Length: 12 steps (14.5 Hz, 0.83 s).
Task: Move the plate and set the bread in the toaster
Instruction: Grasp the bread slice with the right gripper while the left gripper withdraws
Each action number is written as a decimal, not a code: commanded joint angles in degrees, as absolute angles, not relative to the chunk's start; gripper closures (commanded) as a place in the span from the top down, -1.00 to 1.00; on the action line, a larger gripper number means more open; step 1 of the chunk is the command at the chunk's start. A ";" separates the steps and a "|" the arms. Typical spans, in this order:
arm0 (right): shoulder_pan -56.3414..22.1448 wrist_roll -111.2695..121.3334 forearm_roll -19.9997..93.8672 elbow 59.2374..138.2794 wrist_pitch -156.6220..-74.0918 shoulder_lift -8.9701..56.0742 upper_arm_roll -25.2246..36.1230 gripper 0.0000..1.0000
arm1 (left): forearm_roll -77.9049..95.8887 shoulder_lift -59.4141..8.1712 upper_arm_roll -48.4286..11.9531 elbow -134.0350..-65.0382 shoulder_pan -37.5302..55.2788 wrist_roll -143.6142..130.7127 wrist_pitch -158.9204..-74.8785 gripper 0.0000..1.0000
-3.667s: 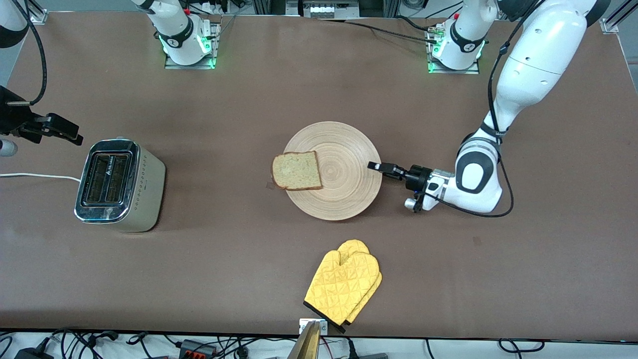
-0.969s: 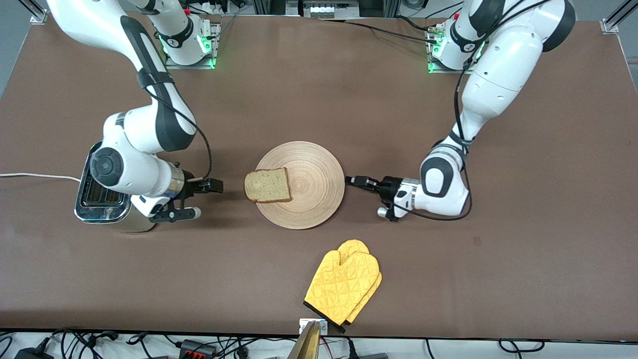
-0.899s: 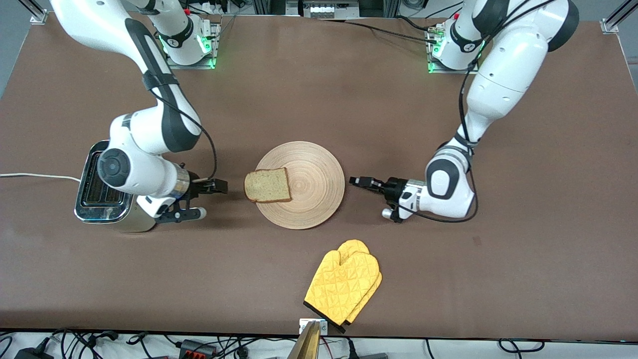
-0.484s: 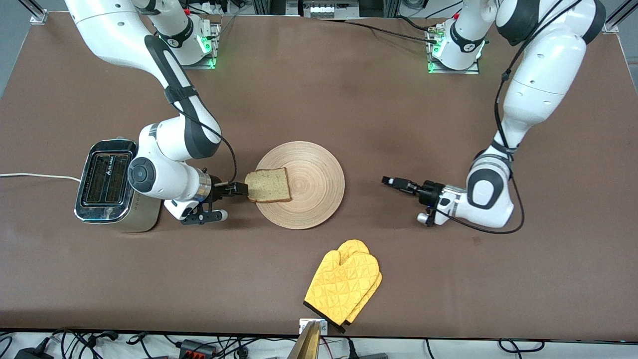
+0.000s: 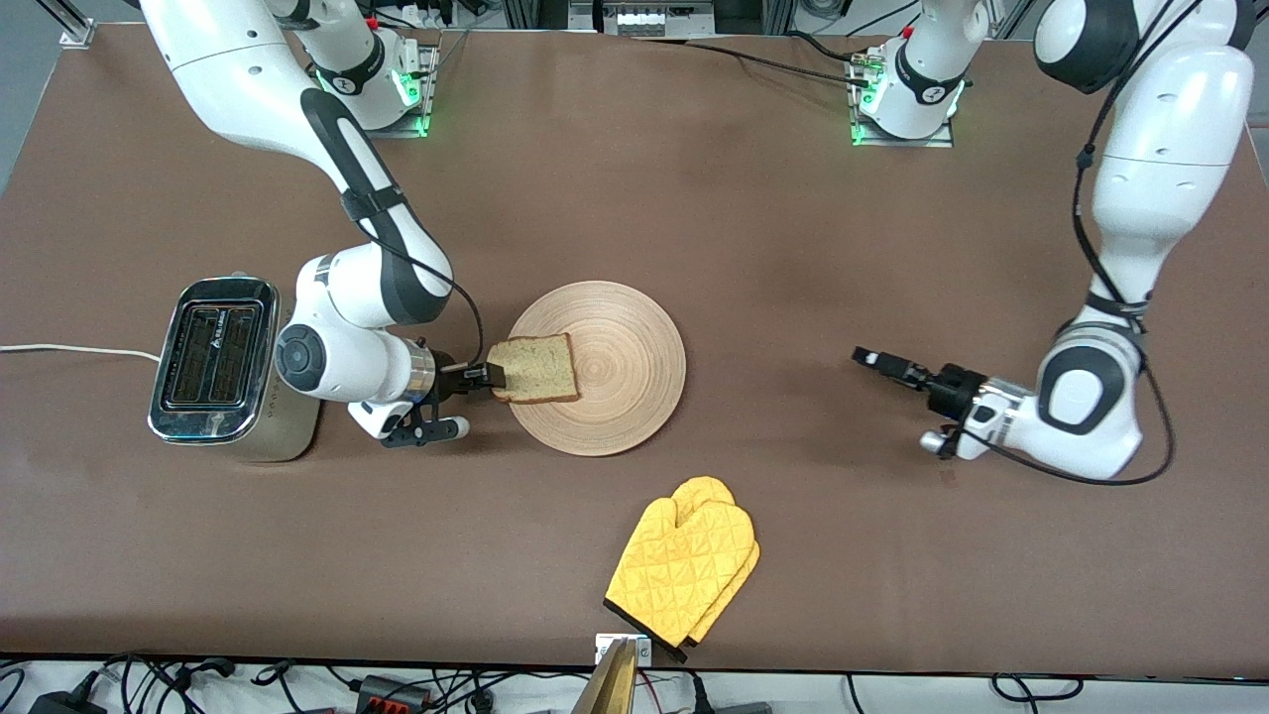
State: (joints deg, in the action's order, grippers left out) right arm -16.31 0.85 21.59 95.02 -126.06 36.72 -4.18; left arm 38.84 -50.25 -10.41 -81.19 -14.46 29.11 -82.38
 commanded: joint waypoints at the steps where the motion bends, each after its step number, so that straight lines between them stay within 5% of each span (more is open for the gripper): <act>1: -16.87 2.11 22.94 94.83 -127.09 37.09 -4.39 0.39 | 31.76 -49.75 -10.81 -74.65 -16.95 25.85 -74.39 -0.18; 8: -17.32 3.86 22.41 94.92 -127.00 37.97 -4.31 -0.08 | 15.40 -45.11 -11.16 -63.90 -19.16 20.49 -63.73 -0.04; 12: -17.31 4.31 22.15 94.57 -126.65 37.88 -4.22 -0.79 | 8.10 -37.46 -11.95 -63.98 -18.02 12.93 -63.63 0.17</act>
State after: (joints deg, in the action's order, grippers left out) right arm -17.34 2.76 21.60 94.97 -126.51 37.86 -4.27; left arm 11.73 -41.63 -11.48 -63.12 -18.92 16.49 -64.11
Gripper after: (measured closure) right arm 0.696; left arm 0.445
